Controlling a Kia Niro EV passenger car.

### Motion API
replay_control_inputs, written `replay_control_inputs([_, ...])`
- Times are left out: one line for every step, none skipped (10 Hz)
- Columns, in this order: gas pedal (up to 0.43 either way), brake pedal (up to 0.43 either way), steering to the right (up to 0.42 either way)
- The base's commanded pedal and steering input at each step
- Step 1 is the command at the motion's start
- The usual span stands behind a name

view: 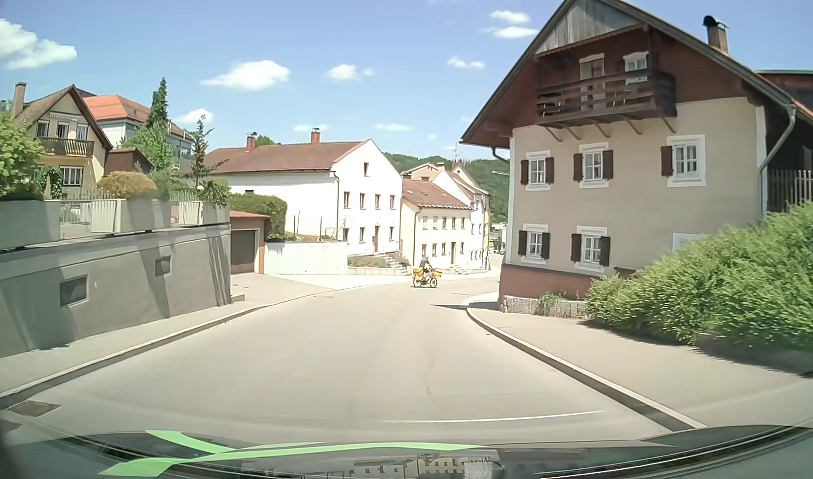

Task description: Follow the waypoints while adhering to traffic rules and regulations

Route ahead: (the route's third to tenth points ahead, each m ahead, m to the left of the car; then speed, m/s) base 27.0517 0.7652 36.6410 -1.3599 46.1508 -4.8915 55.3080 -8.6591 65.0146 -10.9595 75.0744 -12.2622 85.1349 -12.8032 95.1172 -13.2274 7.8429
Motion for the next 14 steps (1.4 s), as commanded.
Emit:
replay_control_inputs([0.028, 0.0, -0.023])
replay_control_inputs([0.039, 0.0, -0.024])
replay_control_inputs([0.039, 0.0, -0.024])
replay_control_inputs([0.039, 0.0, -0.023])
replay_control_inputs([0.039, 0.0, -0.021])
replay_control_inputs([0.028, 0.0, -0.017])
replay_control_inputs([0.008, 0.0, -0.013])
replay_control_inputs([0.0, 0.0, -0.011])
replay_control_inputs([0.0, 0.0, -0.01])
replay_control_inputs([0.0, 0.0, -0.01])
replay_control_inputs([0.0, 0.0, -0.009])
replay_control_inputs([0.0, 0.0, -0.009])
replay_control_inputs([0.0, 0.0, -0.007])
replay_control_inputs([0.0, 0.0, -0.004])
